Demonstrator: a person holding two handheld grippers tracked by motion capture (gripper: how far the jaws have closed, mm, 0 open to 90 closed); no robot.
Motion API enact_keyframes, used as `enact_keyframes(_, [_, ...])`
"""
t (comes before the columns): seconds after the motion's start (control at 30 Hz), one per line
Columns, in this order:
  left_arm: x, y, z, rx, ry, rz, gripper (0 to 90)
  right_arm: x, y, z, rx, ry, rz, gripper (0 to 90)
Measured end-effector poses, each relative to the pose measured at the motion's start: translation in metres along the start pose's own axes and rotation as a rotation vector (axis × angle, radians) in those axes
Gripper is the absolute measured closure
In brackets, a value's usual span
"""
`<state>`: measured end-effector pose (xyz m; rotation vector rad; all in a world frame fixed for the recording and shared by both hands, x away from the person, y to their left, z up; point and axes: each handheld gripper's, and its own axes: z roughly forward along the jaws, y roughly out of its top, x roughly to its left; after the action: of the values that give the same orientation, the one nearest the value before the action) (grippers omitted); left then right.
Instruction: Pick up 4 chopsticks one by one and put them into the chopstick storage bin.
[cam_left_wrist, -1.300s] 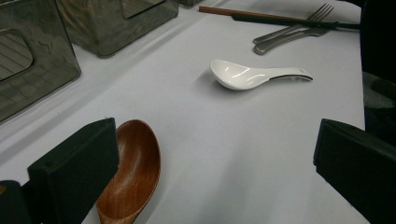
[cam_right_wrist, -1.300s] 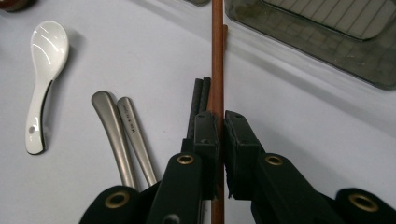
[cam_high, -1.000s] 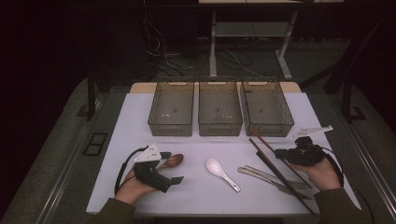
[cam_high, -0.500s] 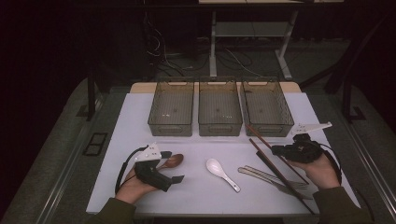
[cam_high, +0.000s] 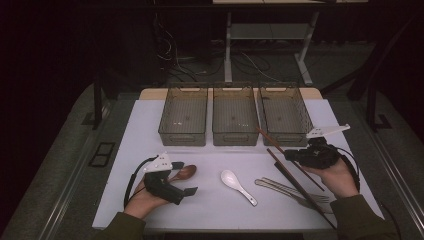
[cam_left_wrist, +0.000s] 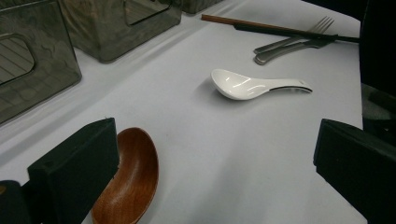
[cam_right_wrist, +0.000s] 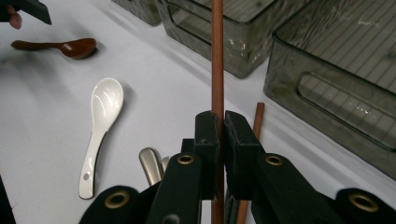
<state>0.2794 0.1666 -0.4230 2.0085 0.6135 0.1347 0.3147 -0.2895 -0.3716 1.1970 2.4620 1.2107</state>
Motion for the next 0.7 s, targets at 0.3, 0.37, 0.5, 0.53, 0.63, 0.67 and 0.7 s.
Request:
enact_keyframes(0.3, [-0.002,0.000,0.001,-0.005,0.005,0.001,0.0,0.006,0.013,0.001,-0.017,0.014,-0.022,83.8])
enact_keyframes(0.37, [-0.002,0.000,0.001,-0.002,0.008,-0.003,0.0,0.007,0.015,0.002,-0.019,0.017,-0.025,83.8])
enact_keyframes(0.5, [-0.002,0.001,0.001,-0.004,0.006,-0.002,0.0,0.009,0.020,0.004,-0.018,0.017,-0.034,83.9])
enact_keyframes(0.53, [-0.002,0.001,0.000,-0.006,0.006,-0.003,0.0,0.009,0.021,0.005,-0.012,0.016,-0.038,83.9])
enact_keyframes(0.63, [-0.003,0.001,0.000,-0.005,0.008,0.003,0.0,0.011,0.028,0.007,-0.013,0.018,-0.043,83.8])
enact_keyframes(0.67, [-0.003,0.001,0.001,-0.007,0.009,0.005,0.0,0.011,0.028,0.007,-0.013,0.018,-0.043,83.8])
enact_keyframes(0.7, [-0.003,0.001,0.001,-0.007,0.011,0.005,0.0,0.011,0.030,0.007,-0.012,0.020,-0.043,83.9])
